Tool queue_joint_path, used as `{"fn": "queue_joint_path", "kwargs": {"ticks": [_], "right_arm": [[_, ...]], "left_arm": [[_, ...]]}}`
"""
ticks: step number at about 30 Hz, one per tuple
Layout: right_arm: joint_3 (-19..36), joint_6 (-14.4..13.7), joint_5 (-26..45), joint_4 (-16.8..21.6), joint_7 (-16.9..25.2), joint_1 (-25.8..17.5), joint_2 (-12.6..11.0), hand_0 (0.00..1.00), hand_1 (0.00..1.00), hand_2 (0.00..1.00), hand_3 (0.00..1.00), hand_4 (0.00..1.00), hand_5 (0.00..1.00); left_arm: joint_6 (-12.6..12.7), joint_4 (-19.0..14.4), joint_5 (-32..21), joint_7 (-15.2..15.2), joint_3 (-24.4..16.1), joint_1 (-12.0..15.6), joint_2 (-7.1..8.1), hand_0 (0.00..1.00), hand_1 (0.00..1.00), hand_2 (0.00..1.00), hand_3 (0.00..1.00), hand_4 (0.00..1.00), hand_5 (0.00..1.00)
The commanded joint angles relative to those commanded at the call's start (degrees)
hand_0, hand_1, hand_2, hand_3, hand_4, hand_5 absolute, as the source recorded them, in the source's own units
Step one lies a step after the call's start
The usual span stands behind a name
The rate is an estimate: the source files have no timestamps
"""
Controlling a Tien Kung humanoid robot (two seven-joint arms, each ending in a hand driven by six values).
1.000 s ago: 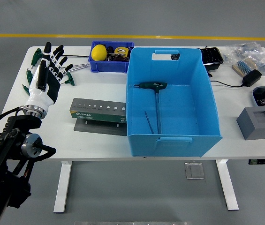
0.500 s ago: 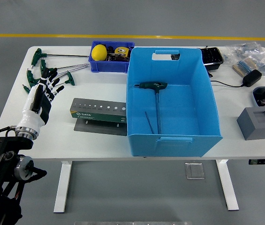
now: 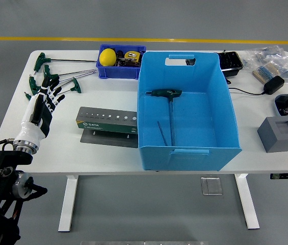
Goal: Lift tool from toolbox,place it in box,lift tool from toolbox,place it in box
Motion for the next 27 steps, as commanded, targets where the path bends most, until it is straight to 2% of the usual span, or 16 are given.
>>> {"fn": "queue_joint_path", "kwargs": {"ticks": [2,3,8,9,27], "right_arm": [[-0.1,0.0,0.0,0.0,0.0,0.0,0.0,0.635,0.604,0.731,0.777,0.994,0.962],[-0.1,0.0,0.0,0.0,0.0,0.0,0.0,0.635,0.604,0.730,0.777,0.994,0.962],[-0.2,0.0,0.1,0.0,0.0,0.1,-0.1,0.635,0.604,0.730,0.777,0.994,0.962],[-0.2,0.1,0.0,0.0,0.0,0.1,-0.1,0.635,0.604,0.729,0.777,0.993,0.962],[-0.7,0.1,0.7,0.0,0.3,0.2,-0.2,0.636,0.603,0.730,0.777,0.992,0.961]], "left_arm": [[0.2,0.1,0.0,-0.1,0.0,0.0,-0.05,0.904,0.998,0.998,0.919,0.998,0.960],[0.3,0.1,0.0,-0.2,-0.1,0.0,-0.07,0.903,0.998,0.998,0.964,0.998,0.960],[0.3,0.2,0.2,-0.1,0.0,0.0,-0.05,0.903,0.998,0.998,0.964,0.998,0.960],[0.4,0.3,0.2,-0.1,0.0,0.0,-0.06,0.907,0.998,0.998,0.988,0.998,0.986],[1.2,0.8,-0.4,-0.6,0.6,-0.1,-0.09,0.904,0.998,0.998,0.998,0.998,0.985]]}}
